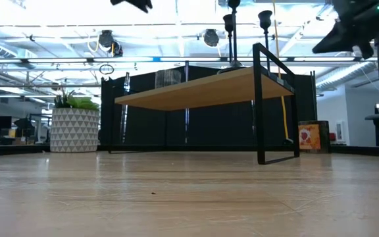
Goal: Pick & Place candle stick holders
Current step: Put the orange scented candle on the shelf
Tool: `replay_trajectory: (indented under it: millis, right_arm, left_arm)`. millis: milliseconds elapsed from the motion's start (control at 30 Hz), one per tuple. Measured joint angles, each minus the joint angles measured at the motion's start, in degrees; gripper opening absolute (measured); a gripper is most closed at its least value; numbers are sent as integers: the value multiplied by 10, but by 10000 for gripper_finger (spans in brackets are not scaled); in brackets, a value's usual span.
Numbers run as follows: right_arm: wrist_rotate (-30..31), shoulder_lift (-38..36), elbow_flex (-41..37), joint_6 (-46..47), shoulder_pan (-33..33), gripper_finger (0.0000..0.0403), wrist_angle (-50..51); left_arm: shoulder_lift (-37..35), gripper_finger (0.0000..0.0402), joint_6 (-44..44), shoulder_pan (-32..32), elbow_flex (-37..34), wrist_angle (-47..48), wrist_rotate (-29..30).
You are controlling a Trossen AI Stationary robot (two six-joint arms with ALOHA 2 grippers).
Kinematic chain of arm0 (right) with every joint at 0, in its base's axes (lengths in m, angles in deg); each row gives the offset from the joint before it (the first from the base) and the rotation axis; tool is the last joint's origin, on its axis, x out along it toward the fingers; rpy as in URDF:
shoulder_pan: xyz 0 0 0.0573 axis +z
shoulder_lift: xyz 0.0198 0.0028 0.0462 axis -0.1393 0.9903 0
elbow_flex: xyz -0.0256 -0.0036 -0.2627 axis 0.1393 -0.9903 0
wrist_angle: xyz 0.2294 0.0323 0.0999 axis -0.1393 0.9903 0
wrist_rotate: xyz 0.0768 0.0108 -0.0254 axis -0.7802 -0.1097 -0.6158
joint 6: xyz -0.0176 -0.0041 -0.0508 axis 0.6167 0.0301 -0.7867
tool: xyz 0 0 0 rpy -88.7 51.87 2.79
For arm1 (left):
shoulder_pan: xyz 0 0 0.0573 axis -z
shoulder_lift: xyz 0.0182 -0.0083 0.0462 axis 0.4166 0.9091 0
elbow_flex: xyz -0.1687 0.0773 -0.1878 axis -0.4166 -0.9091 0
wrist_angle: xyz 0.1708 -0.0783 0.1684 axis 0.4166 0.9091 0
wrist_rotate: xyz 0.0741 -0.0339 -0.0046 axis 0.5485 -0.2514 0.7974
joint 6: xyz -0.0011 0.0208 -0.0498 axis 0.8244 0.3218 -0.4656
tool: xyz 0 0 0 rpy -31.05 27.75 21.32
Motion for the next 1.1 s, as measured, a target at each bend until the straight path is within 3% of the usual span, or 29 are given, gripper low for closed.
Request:
replay_trajectory:
  millis: [167, 300, 433, 667, 900, 1100]
  right_arm:
    - [41, 103, 42, 28, -18, 0, 7]
    - [43, 174, 112, 66, -54, 0, 70]
    - [35, 243, 196, 87, -101, 0, 196]
    - [-53, 324, 274, 125, -193, 0, 332]
    - [-181, 373, 272, 133, -304, 0, 375]
    - [-188, 427, 271, 114, -365, 8, 362]
  left_arm:
    - [-26, 108, 10, 45, -4, -11, 28]
    - [-50, 108, 1, 74, -61, -37, 50]
    - [-95, 108, -6, 94, -183, -117, 50]
    - [-207, 108, -34, 126, -433, -306, 49]
    - [-327, 108, -57, 166, -633, -472, 50]
    - [-404, 108, -87, 187, -759, -572, 55]
